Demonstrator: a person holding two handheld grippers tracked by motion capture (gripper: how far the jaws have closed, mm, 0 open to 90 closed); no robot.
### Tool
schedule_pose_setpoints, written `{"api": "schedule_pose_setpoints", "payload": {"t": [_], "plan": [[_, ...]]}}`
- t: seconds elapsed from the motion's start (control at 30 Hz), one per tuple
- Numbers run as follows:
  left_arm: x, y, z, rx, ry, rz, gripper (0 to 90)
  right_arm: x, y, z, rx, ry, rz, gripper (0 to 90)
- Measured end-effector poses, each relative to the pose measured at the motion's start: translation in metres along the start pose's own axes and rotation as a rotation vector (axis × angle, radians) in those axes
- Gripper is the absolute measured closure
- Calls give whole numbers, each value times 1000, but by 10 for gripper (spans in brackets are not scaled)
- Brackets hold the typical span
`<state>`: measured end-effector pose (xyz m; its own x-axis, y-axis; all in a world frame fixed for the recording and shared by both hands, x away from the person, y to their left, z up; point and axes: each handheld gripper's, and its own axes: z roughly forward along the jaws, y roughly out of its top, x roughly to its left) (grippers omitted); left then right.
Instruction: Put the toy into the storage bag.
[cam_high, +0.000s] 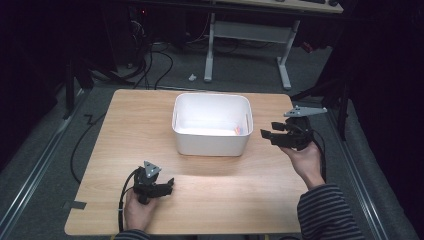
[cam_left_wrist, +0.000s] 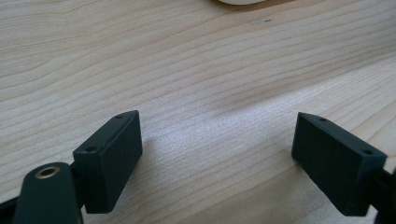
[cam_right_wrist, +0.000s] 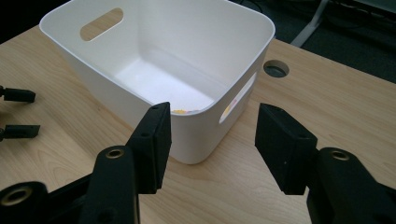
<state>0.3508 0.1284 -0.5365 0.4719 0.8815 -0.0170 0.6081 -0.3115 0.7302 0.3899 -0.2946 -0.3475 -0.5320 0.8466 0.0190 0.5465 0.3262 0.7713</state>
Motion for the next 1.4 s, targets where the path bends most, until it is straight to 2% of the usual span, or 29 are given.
{"api": "schedule_pose_setpoints", "payload": {"t": [0.2, 0.4, 0.53, 0.7, 1.03, 1.4], "plan": [[0, 0, 0, 1, -1, 1, 164, 0, -4, -9, -14, -6, -1, 463], [0, 0, 0, 1, 0, 1, 165, 4, -9, -19, -23, -16, -24, 463], [0, 0, 0, 1, 0, 1, 164, 5, -16, -24, -15, -17, -14, 464], [0, 0, 0, 1, 0, 2, 165, 6, -24, -36, -35, -15, -5, 464], [0, 0, 0, 2, 0, 3, 165, 14, -32, -53, -68, -10, -25, 467], [0, 0, 0, 1, 1, 2, 165, 13, -54, -55, -59, 4, 14, 466]]}}
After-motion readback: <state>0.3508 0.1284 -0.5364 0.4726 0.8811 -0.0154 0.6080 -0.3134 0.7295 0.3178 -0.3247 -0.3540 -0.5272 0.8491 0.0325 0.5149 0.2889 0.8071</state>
